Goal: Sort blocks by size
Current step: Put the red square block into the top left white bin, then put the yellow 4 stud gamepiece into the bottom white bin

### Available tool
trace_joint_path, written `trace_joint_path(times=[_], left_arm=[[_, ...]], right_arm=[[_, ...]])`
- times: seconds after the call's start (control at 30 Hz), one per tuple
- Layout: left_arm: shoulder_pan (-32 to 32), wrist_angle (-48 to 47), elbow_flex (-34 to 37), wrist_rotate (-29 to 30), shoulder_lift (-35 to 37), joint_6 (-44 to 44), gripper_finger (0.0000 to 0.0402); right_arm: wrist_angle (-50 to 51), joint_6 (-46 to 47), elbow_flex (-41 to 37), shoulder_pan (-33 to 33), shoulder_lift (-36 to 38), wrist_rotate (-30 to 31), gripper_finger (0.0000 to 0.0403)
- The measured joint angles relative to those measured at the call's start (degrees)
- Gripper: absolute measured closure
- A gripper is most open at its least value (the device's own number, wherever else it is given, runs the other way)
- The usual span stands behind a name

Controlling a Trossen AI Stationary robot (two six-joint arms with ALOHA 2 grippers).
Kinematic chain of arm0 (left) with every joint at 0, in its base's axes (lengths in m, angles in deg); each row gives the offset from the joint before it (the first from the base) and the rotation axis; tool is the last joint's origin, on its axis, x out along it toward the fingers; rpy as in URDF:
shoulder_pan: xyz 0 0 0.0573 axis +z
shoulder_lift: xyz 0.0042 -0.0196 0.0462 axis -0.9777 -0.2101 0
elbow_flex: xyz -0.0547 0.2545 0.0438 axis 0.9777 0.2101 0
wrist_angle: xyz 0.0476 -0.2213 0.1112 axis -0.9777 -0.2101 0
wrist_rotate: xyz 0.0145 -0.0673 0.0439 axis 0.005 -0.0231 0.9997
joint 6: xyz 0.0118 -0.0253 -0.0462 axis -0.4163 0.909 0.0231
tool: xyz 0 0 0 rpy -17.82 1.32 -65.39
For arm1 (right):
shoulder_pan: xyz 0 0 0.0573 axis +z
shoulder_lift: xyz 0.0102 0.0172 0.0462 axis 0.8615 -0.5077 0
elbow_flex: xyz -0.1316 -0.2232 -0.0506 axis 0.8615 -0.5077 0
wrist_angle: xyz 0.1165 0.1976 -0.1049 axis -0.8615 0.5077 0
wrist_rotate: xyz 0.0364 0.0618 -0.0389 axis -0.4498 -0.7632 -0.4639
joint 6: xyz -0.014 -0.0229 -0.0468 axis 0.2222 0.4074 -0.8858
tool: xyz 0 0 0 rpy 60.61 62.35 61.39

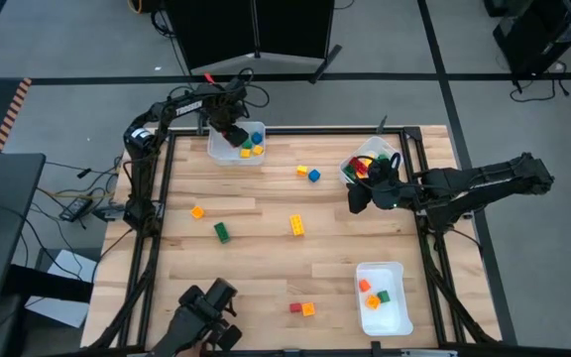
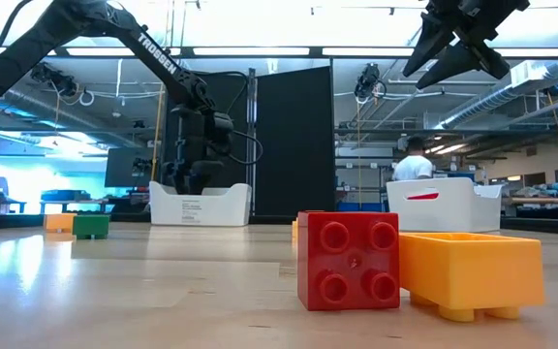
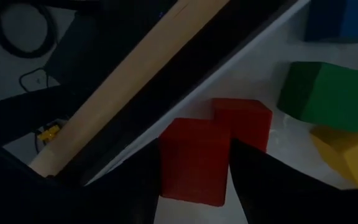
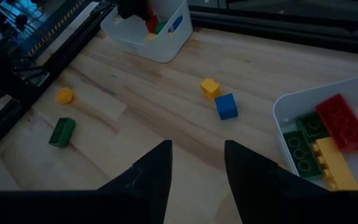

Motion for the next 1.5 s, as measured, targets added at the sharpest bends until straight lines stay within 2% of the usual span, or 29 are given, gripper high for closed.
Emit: trace_joint_path(times=[0.4,0.9,1.23,1.5], left_arm=[[0.0,-0.1,0.0,0.1,0.1,-0.1,0.0144],[-1.0,-11.8,-8.0,0.0,0.8,0.7,0.0143],[-7.0,-8.3,-0.9,0.5,15.1,6.7,0.0143],[-16.1,1.7,16.0,1.0,32.2,13.9,0.0143]], right_arm=[[0.0,0.0,0.0,0.0,0.0,0.0,0.0245],[0.0,-0.2,0.0,0.0,0.0,0.0,0.0245],[0.0,-3.2,0.0,0.0,0.0,0.0,0.0245],[0.0,-3.7,0.0,0.0,0.0,-0.1,0.0245]])
